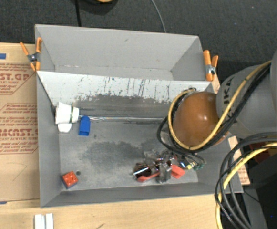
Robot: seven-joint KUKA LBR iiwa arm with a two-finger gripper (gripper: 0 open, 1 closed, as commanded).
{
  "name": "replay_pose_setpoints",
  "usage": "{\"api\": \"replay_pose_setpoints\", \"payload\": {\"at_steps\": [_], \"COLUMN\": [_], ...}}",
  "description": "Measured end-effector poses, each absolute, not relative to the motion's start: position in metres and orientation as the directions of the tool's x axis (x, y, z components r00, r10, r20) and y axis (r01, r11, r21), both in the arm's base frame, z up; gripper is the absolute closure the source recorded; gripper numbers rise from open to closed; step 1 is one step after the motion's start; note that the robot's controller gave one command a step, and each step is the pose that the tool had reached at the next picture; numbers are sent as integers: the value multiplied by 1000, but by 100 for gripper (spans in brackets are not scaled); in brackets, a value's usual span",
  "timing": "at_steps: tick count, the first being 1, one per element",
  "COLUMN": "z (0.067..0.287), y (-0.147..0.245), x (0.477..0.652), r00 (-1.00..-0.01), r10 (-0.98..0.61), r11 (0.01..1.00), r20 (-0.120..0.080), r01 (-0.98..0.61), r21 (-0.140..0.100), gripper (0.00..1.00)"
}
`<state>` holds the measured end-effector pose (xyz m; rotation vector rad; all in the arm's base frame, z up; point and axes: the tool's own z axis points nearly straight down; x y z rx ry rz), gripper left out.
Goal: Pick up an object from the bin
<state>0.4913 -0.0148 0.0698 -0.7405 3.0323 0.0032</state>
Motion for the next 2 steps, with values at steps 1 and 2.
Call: {"api": "replay_pose_setpoints", "payload": {"at_steps": [1, 2], "z": [69, 69], "y": [-24, -24], "x": [485, 485], "r00": [-870, -870], "r10": [-493, -493], "r11": [870, 870], "r20": [-20, -20], "r01": [-493, -493], "r21": [-5, -5], "gripper": [100, 100]}}
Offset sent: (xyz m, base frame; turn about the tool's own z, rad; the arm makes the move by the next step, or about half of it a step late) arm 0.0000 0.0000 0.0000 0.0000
